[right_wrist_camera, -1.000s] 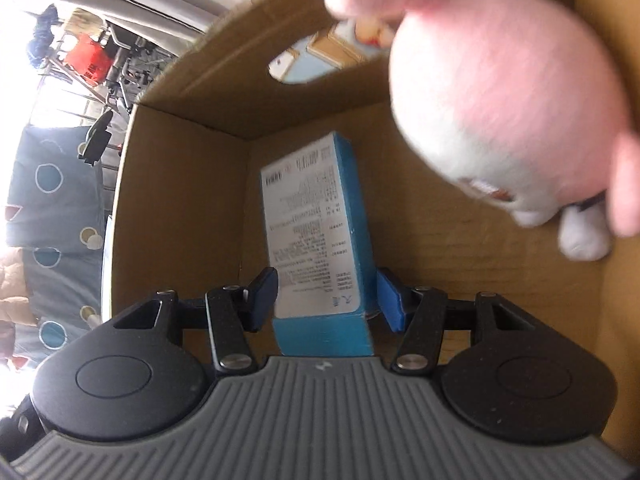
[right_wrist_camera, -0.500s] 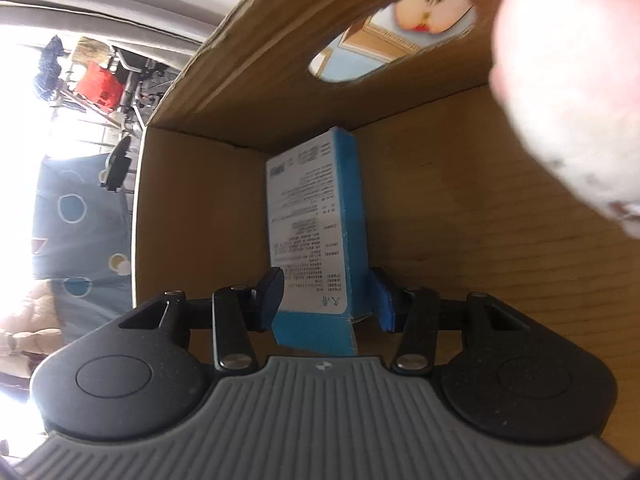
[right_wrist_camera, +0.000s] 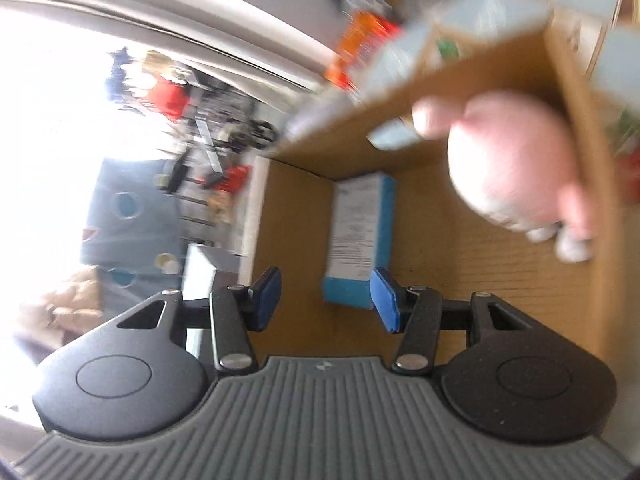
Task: Organize soft objects
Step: 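Move the right tool back over the table clutter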
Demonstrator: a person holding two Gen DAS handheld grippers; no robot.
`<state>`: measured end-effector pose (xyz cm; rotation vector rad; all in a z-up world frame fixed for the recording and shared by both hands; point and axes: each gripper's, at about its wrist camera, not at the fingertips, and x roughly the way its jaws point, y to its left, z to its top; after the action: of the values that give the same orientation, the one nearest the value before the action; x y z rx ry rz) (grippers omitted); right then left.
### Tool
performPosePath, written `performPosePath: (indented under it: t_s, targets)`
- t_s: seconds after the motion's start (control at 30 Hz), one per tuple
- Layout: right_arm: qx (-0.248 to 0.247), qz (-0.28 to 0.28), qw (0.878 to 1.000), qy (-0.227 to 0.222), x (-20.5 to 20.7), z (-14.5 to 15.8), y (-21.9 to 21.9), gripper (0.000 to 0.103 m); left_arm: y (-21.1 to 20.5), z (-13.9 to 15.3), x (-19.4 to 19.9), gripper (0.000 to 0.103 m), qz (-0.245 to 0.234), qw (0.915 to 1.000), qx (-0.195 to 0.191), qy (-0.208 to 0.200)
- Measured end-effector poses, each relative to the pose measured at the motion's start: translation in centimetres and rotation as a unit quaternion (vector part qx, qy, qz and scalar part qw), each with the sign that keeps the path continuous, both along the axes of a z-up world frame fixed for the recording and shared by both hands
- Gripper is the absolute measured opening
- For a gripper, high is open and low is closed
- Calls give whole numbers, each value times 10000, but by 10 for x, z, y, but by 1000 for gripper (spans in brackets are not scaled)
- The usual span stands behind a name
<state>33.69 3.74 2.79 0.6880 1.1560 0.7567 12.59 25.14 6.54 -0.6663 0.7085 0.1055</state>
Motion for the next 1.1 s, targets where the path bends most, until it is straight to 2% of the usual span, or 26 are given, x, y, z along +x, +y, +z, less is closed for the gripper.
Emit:
performPosePath:
  t_s: [0.13, 0.17, 0.27, 0.37, 0.5, 0.6, 0.7, 0.77, 0.93, 1.0, 1.1]
  targets:
    - [104, 149, 9973, -718, -35, 54, -79, 60, -41, 13, -15, 78, -551, 9981, 123, -235]
    - [47, 153, 9959, -890, -45, 65, -101, 65, -55, 17, -19, 83, -735, 9967, 180, -306]
    - [-207, -74, 9904, -1364, -73, 90, -169, 75, -97, 24, -31, 96, -1308, 9895, 332, -516]
    - [-468, -424, 9842, -1656, -103, 98, -238, 80, -143, 28, -40, 100, -1882, 9786, 538, -629]
    - [-653, -810, 9799, -1705, -131, 77, -313, 81, -209, 24, -51, 101, -2555, 9609, 713, -800]
    - [-717, -1065, 9787, -1602, -144, 50, -357, 81, -257, 13, -55, 101, -3041, 9475, 555, -818]
    - [-619, -1372, 9801, -1296, -147, 17, -385, 81, -296, 0, -55, 100, -3337, 9383, 424, -797]
    - [-457, -1560, 9807, -1083, -145, -3, -403, 81, -324, -7, -54, 98, -3480, 9320, 553, -845]
    - [-201, -1866, 9784, -869, -127, -34, -429, 80, -363, -19, -37, 82, -3560, 9237, 994, -1009]
    - [-241, -1859, 9781, -909, -117, -39, -431, 78, -373, -26, -24, 73, -3505, 9264, 1022, -927]
    - [-385, -1761, 9786, -991, -95, -34, -428, 74, -381, -36, 1, 64, -3447, 9319, 837, -757]
